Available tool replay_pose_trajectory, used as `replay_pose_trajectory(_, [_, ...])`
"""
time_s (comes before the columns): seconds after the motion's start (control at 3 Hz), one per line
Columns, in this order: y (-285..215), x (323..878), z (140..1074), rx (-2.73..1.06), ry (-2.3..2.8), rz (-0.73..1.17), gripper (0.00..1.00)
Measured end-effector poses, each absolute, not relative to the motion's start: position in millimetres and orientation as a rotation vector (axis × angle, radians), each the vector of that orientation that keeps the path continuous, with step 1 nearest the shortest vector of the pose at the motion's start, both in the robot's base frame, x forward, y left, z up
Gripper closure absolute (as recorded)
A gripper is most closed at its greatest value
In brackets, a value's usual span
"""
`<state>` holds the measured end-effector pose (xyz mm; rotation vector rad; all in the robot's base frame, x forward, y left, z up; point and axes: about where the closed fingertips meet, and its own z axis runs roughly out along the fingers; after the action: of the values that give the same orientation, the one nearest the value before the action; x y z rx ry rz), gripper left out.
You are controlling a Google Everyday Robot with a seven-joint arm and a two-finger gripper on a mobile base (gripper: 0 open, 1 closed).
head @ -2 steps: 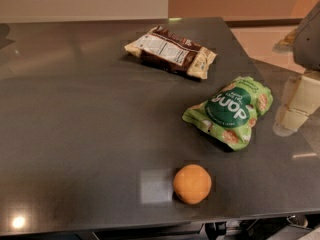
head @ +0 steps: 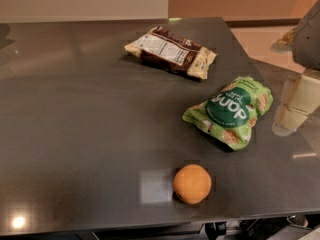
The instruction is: Pick orange
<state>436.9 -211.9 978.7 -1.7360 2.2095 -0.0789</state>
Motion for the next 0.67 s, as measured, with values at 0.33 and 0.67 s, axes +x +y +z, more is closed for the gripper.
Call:
replay_pose_trajectory(0.33, [-195.0,430.6,976.6,-1.779,2.149,-0.010,0.00])
replay_pose_trajectory(0.67, [-170.8,416.8,965.2,-1.860,2.063,0.096,0.00])
